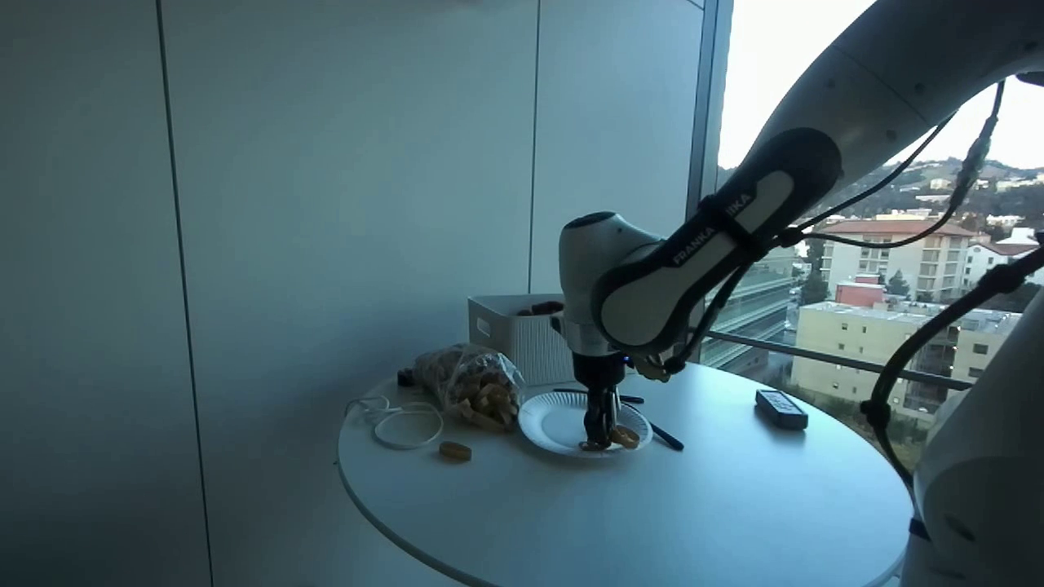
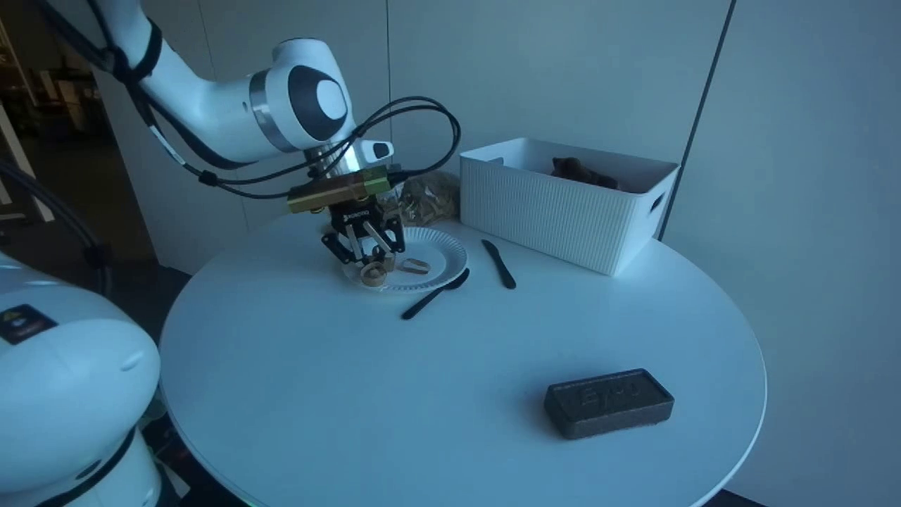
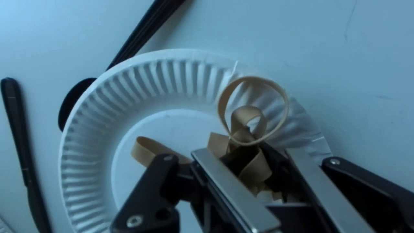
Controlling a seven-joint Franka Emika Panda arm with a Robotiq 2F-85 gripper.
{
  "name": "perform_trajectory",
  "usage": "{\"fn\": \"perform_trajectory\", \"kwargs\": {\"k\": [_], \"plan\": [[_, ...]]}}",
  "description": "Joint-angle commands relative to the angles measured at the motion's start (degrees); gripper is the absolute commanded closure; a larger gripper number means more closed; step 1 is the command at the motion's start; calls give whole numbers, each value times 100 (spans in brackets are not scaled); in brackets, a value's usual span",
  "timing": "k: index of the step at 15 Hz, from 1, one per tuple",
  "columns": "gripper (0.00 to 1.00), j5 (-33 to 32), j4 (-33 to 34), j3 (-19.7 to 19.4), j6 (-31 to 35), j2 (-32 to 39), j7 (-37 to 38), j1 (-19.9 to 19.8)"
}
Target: Take all the rubber bands off the plate and place them in the basket
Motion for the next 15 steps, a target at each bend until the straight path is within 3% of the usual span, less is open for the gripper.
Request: {"fn": "perform_trajectory", "kwargs": {"k": [1, 4, 5, 11, 15], "plan": [[92, -806, -464, 432, 333, -567, 818, -172], [92, -1486, -665, 674, 794, -739, 1562, -262], [92, -1632, -442, 751, 948, -530, 1789, -271], [92, -1803, -485, 1127, 1927, -428, 2827, -265], [92, -3008, -487, 1591, 2598, -525, 3984, -640]]}}
